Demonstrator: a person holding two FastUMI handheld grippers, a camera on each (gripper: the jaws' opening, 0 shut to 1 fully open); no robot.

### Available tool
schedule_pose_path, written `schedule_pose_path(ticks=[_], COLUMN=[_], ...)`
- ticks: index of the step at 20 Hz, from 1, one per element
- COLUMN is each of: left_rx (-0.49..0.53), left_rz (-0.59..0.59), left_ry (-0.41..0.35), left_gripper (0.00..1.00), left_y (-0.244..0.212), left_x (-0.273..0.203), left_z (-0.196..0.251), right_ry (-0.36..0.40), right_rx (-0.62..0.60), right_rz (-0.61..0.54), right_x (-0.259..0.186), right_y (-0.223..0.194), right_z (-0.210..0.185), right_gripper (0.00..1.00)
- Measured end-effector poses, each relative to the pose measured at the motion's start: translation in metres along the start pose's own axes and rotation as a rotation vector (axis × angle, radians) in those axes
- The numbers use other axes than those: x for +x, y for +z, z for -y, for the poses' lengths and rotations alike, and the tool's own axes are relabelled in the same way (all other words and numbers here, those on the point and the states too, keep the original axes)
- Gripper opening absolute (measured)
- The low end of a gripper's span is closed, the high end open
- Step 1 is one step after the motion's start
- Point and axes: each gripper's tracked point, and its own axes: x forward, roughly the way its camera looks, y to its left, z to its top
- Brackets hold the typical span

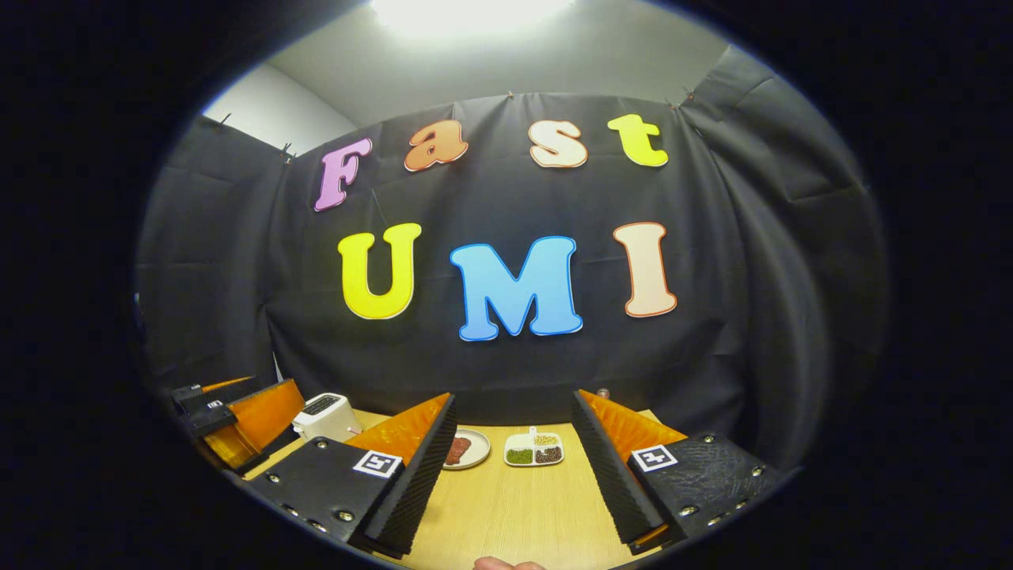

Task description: First push the handle of the pot to place it horizontally, then grasp the pot with both hands and set it on the induction cooktop.

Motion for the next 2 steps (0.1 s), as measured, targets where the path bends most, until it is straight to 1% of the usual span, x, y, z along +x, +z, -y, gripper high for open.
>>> schedule_pose_path(ticks=[2], left_rx=[0.006], left_rz=[-0.001], left_ry=[0.02], left_gripper=[0.9], left_y=[-0.0016], left_x=[-0.0088], left_z=[0.0075], right_ry=[0.006], right_rx=[0.009], right_rz=[0.006], right_x=[-0.0066], right_y=[0.0025], right_z=[0.0109], right_gripper=[0.9])
